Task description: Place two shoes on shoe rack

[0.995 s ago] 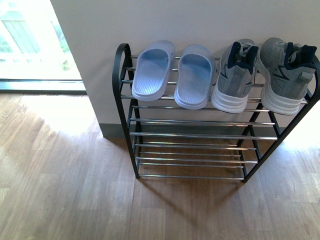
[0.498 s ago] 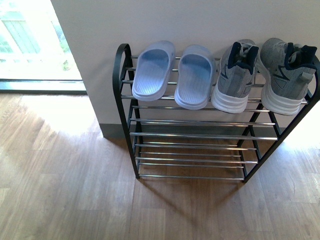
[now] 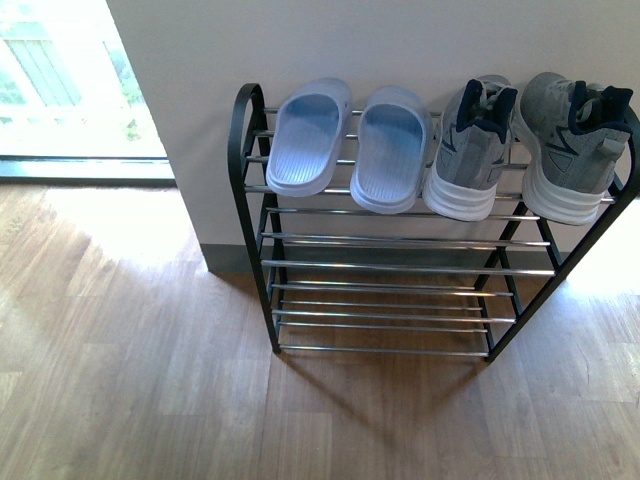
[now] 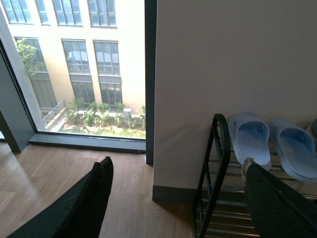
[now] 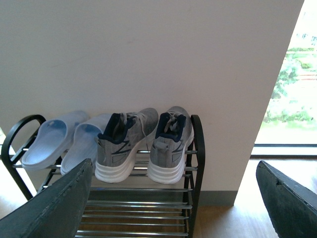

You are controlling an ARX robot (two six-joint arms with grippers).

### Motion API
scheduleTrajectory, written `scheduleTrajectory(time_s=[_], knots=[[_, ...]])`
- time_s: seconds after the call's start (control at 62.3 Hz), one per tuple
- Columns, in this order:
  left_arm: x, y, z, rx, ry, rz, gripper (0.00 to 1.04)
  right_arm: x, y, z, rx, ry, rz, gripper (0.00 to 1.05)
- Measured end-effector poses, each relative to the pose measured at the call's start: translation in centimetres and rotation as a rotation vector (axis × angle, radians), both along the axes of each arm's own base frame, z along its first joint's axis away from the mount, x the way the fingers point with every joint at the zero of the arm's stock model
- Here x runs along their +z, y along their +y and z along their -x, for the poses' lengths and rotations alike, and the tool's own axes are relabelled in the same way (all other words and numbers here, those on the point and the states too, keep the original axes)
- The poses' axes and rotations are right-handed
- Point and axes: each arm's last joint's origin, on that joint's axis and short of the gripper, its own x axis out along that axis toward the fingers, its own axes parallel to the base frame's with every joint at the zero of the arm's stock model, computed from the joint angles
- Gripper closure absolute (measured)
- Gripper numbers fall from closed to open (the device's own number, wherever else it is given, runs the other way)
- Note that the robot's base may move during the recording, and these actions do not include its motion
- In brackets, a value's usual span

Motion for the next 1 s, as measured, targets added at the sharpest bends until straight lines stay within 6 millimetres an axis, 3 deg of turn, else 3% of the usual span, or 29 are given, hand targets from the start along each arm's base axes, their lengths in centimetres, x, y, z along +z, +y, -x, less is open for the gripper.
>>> scheduleTrajectory(time_s=[0.048, 0.995], knots=[[0.0, 0.0, 0.0, 0.0, 0.0, -0.001, 0.08, 0.0, 0.0, 0.0, 0.0, 0.0, 0.0, 0.09], [0.0, 0.0, 0.0, 0.0, 0.0, -0.002, 0.09, -0.01, 0.0, 0.0, -0.001, 0.001, 0.0, 0.09]])
